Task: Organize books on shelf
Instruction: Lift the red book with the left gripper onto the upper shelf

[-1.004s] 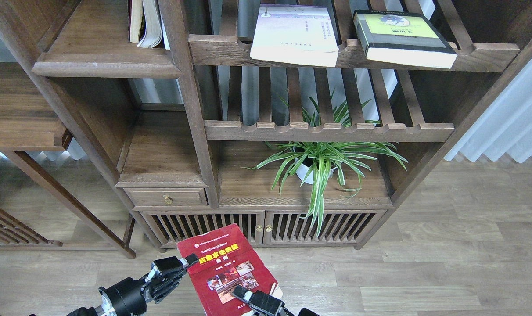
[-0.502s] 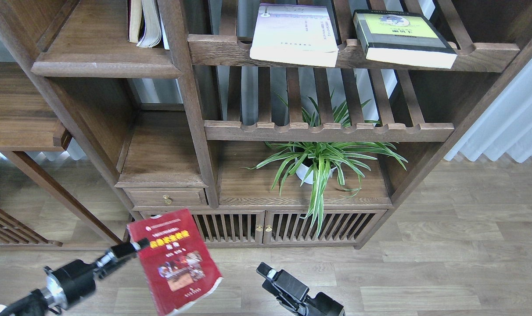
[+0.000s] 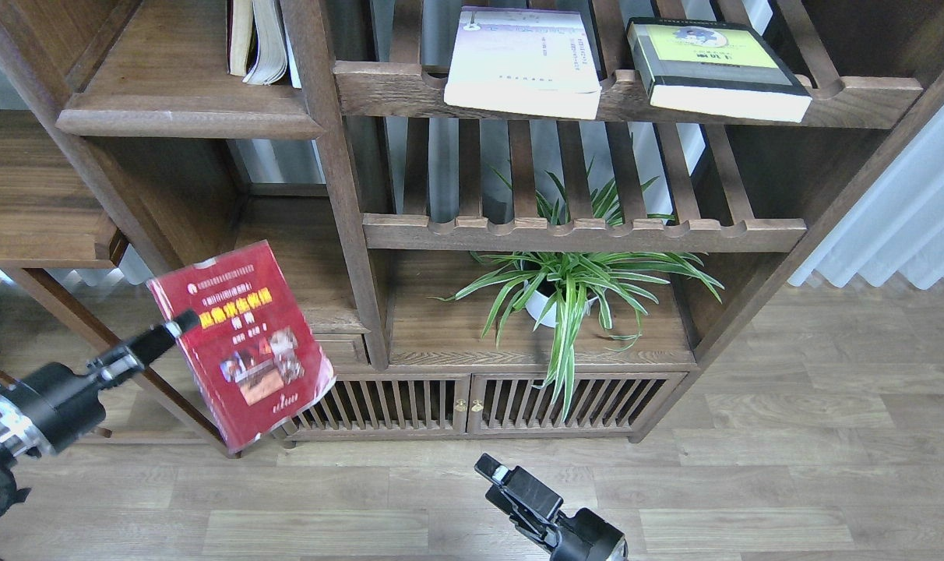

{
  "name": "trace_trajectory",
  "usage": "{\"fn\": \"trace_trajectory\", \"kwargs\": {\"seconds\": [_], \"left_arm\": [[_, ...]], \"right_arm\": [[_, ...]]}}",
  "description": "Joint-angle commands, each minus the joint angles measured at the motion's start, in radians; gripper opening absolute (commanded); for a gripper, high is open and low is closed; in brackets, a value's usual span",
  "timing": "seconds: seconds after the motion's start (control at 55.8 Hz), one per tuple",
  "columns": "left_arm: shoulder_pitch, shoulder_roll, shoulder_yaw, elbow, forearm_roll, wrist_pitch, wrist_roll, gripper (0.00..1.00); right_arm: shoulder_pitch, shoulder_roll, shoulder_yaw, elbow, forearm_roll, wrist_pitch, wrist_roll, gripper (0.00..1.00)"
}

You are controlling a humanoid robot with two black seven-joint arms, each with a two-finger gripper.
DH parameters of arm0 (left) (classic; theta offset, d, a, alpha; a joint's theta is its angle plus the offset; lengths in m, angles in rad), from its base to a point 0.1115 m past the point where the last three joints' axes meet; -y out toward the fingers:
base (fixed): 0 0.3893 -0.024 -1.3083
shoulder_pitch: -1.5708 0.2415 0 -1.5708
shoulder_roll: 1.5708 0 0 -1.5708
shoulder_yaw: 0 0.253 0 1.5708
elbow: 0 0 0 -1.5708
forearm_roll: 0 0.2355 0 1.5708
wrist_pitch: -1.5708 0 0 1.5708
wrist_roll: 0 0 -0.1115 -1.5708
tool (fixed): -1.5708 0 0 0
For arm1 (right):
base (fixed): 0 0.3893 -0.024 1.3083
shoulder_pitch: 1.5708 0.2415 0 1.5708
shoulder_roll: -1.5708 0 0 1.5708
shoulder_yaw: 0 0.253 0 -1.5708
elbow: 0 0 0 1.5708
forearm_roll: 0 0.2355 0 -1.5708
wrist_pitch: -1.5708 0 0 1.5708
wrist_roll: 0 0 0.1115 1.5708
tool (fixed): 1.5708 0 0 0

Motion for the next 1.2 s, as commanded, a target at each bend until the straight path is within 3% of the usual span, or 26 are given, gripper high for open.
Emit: {"fn": "trace_trajectory", "kwargs": {"seconds": [0.0,0.43,0.735,0.95,1.093,1.183], "left_arm": [[-0.045,-0.005,-0.046,0.0,0.001,0.0,0.003,0.04],[-0.281,0.015,-0.138,0.011,-0.042,0.0,0.003,0.06],[-0.395,0.104,-0.177,0.008,-0.105,0.0,0.003,0.07],[-0.407,0.151,-0.174,0.014,-0.1,0.0,0.003,0.08],[-0.415,0.252,-0.167,0.021,-0.077,0.0,0.003,0.08],[-0.501,0.269,-0.173,0.061,0.018,0.0,0.003,0.08]], "right_arm": [[0.023,0.0,0.001,0.002,0.025,0.0,0.0,1.0],[0.056,-0.009,0.053,0.0,0.039,0.0,0.0,1.0],[0.076,-0.055,0.076,0.006,0.041,0.0,0.0,1.0],[0.119,-0.055,0.077,-0.004,0.045,0.0,0.0,1.0],[0.122,-0.051,0.076,-0.001,0.056,0.0,0.0,1.0],[0.14,-0.052,0.077,-0.003,0.081,0.0,0.0,1.0]]}}
